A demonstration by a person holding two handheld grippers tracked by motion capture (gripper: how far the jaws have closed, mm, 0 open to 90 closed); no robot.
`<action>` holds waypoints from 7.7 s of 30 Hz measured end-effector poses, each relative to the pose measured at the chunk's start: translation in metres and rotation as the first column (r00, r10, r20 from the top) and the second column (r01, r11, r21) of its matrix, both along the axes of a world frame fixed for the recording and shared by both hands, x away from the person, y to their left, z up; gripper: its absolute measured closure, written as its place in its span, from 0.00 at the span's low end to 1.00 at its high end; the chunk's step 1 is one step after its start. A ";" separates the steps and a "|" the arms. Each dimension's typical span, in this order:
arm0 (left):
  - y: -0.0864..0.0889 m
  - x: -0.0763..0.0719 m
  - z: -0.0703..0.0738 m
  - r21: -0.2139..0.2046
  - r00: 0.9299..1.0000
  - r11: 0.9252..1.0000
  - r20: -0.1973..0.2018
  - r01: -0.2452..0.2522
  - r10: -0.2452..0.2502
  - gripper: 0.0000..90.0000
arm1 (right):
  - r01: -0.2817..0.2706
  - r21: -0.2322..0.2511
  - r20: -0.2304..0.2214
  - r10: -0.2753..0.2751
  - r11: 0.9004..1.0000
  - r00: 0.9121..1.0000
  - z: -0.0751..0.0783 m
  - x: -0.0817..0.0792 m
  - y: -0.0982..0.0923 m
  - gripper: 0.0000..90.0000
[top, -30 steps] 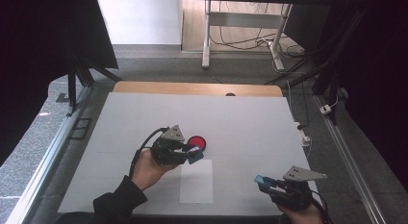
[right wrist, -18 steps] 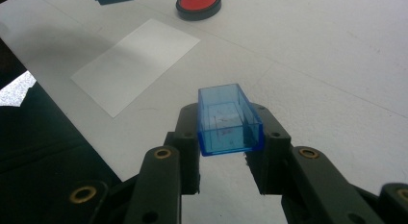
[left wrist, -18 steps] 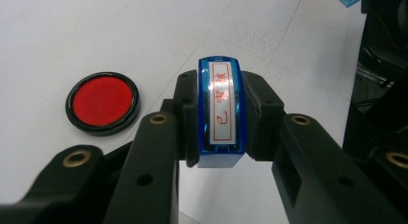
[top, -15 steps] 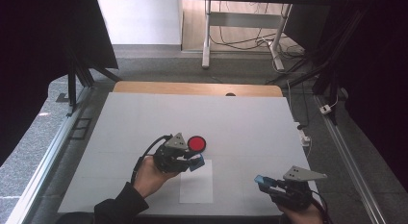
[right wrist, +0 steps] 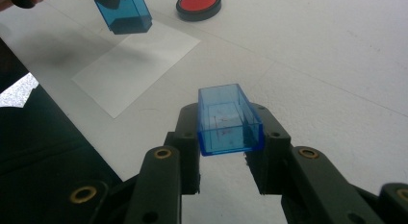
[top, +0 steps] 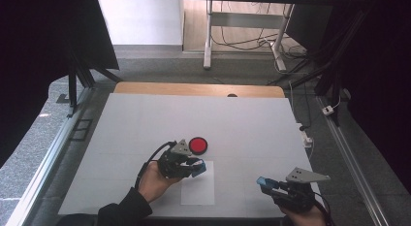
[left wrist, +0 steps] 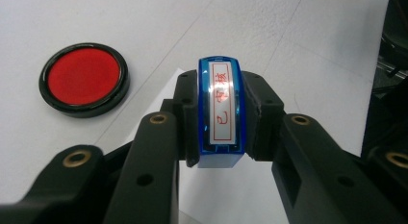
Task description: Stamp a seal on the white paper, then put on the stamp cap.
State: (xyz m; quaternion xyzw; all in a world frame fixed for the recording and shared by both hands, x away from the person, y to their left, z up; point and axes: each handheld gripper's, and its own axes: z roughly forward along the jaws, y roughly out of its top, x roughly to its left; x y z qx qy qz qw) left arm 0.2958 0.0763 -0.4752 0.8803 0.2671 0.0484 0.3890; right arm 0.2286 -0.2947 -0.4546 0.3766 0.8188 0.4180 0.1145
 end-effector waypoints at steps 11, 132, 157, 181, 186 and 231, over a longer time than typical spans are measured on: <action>-0.007 0.001 -0.015 0.042 1.000 0.999 -0.007 0.000 0.001 0.78 | -0.005 -0.004 -0.002 0.005 1.000 1.000 0.000 0.000 0.000 0.75; 0.023 0.002 0.024 -0.137 0.999 0.990 -0.024 0.030 -0.033 0.78 | -0.004 -0.020 -0.001 0.004 1.000 1.000 0.000 -0.001 0.001 0.75; 0.051 -0.013 0.046 -0.300 0.997 0.951 0.016 0.071 -0.069 0.78 | -0.003 -0.012 -0.004 0.003 1.000 1.000 0.000 -0.001 0.000 0.75; 0.057 -0.015 0.051 -0.343 0.998 0.937 0.007 0.067 -0.069 0.78 | -0.082 0.047 0.025 0.081 0.996 0.996 0.010 -0.004 0.012 0.75; 0.055 -0.015 0.051 -0.330 0.997 0.941 0.000 0.074 -0.078 0.78 | -0.132 0.046 0.025 0.131 0.990 0.991 0.013 -0.003 0.021 0.76; 0.052 -0.015 0.050 -0.304 0.968 0.919 0.081 0.253 -0.240 0.78 | -0.482 0.114 -0.005 0.486 0.869 0.874 0.010 0.034 0.117 0.76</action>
